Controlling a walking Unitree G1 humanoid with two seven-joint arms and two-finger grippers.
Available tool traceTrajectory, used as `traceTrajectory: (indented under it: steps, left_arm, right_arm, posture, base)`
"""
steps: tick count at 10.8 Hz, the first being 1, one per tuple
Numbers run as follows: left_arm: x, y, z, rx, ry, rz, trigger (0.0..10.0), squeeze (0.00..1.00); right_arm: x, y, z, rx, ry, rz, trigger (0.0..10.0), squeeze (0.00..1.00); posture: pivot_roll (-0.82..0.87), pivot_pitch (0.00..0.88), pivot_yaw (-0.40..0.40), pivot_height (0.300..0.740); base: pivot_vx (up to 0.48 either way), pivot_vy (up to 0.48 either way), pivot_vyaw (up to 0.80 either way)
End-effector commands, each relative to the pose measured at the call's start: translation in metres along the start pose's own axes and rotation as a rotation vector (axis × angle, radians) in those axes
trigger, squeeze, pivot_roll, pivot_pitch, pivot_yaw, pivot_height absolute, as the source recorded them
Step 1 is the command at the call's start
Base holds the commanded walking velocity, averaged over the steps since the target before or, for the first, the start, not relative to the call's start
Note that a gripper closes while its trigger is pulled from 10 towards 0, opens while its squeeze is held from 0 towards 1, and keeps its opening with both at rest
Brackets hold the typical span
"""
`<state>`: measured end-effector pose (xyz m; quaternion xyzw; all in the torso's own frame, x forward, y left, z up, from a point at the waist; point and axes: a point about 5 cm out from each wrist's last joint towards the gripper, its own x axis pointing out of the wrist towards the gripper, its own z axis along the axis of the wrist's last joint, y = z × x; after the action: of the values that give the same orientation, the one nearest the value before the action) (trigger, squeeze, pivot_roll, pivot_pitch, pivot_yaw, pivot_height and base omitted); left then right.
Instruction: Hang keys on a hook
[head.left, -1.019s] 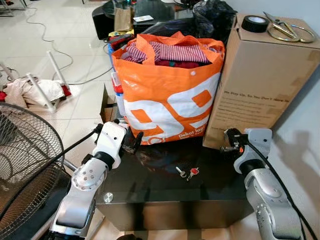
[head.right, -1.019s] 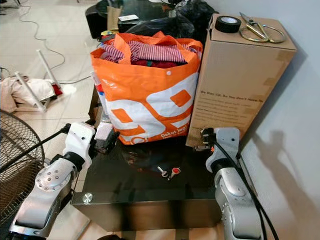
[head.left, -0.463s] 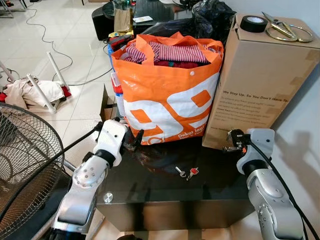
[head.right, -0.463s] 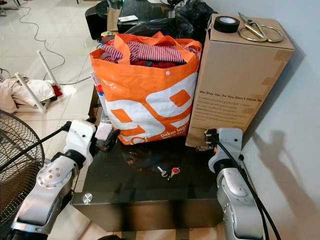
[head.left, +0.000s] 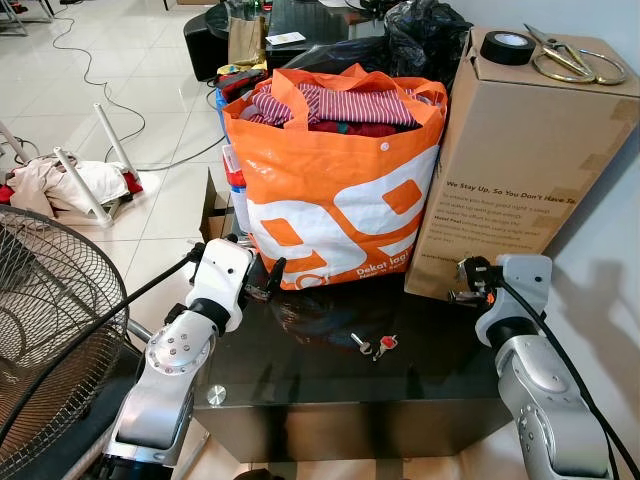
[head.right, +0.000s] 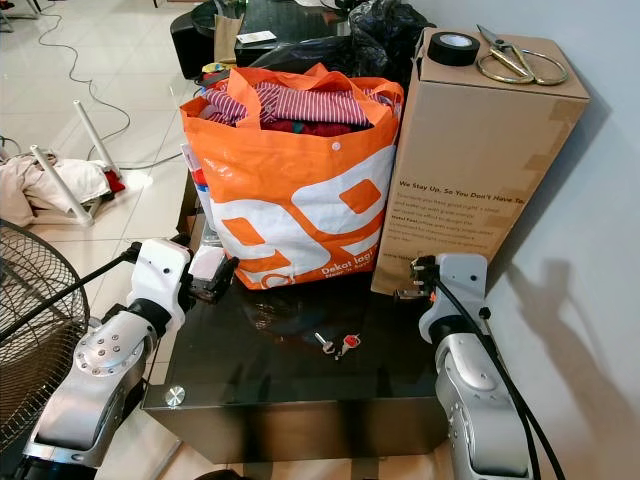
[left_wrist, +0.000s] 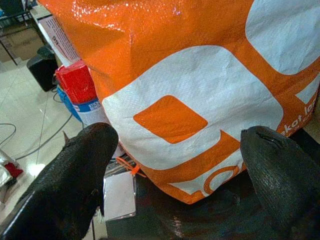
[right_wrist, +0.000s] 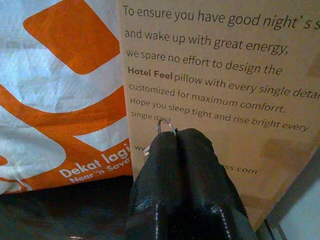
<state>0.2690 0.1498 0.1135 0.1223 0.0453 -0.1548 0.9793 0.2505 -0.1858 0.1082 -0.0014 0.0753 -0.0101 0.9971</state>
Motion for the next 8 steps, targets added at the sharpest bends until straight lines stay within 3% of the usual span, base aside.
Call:
traceTrajectory:
  steps: [1, 8]
  left_arm:
    - [0.0010, 0.0028, -0.0003, 0.003, 0.007, 0.015, 10.0, 0.22]
    - [0.0047, 0.0016, 0.0006, 0.001, 0.003, 0.008, 10.0, 0.22]
  right_arm:
    - [0.0023, -0.0019, 0.0029, -0.009, 0.002, -0.010, 10.0, 0.00]
    - [0.0044, -0.0024, 0.0025, -0.010, 0.011, -0.008, 10.0, 0.00]
  posture:
    - [-0.06, 0.000, 0.042, 0.740]
    - [-0.06, 0.000, 0.043, 0.740]
  base:
    - [-0.240, 0.000, 0.00]
    - [-0.103, 0.000, 0.00]
